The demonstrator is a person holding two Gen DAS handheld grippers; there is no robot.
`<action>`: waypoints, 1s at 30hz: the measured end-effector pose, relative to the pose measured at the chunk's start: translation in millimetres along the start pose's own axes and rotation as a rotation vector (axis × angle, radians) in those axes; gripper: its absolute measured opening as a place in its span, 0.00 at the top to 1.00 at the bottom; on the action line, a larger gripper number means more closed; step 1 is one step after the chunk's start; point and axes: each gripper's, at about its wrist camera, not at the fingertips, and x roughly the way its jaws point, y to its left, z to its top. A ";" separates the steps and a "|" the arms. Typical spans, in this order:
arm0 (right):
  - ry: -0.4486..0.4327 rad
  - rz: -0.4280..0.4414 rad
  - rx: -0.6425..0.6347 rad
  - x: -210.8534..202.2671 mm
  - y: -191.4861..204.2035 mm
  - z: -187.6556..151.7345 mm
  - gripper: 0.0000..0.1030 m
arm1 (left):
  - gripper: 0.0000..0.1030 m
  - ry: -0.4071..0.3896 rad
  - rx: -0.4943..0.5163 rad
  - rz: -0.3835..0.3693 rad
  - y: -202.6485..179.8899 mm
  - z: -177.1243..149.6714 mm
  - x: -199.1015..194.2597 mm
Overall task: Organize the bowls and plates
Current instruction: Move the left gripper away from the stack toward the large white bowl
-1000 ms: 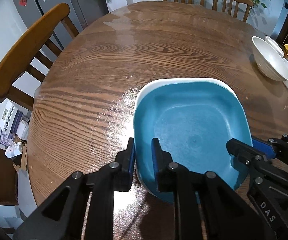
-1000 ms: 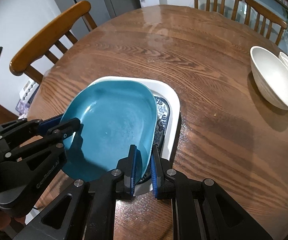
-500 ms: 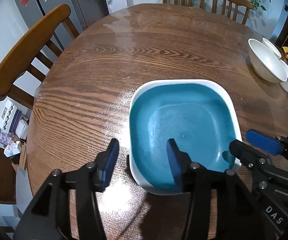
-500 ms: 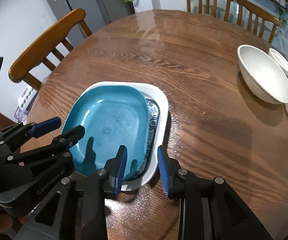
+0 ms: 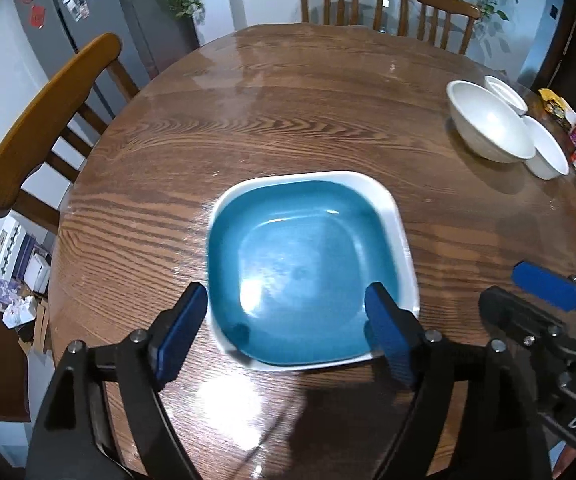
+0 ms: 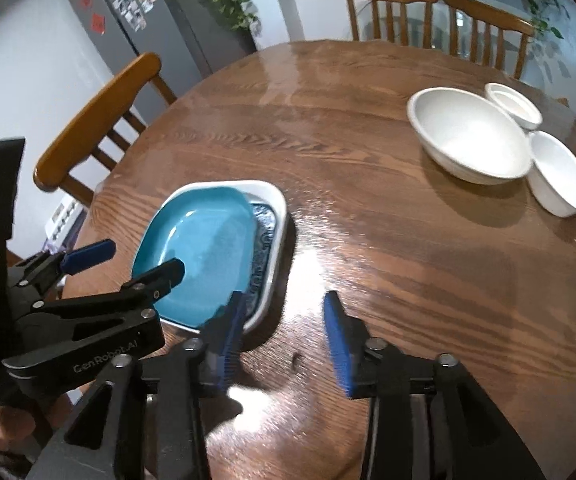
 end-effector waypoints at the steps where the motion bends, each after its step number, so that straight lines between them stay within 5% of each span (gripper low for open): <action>1: -0.012 -0.006 0.009 -6.7 -5.8 -2.0 0.55 | 0.22 -0.004 0.010 -0.006 -5.9 0.4 -2.4; 13: -0.078 -0.069 0.139 -49.0 -64.1 -23.8 0.32 | 0.11 -0.034 0.123 -0.053 -64.7 2.5 -20.3; 30: -0.267 -0.252 0.231 -155.8 -144.2 -27.4 0.32 | 0.11 -0.179 0.267 -0.092 -131.8 23.9 -72.4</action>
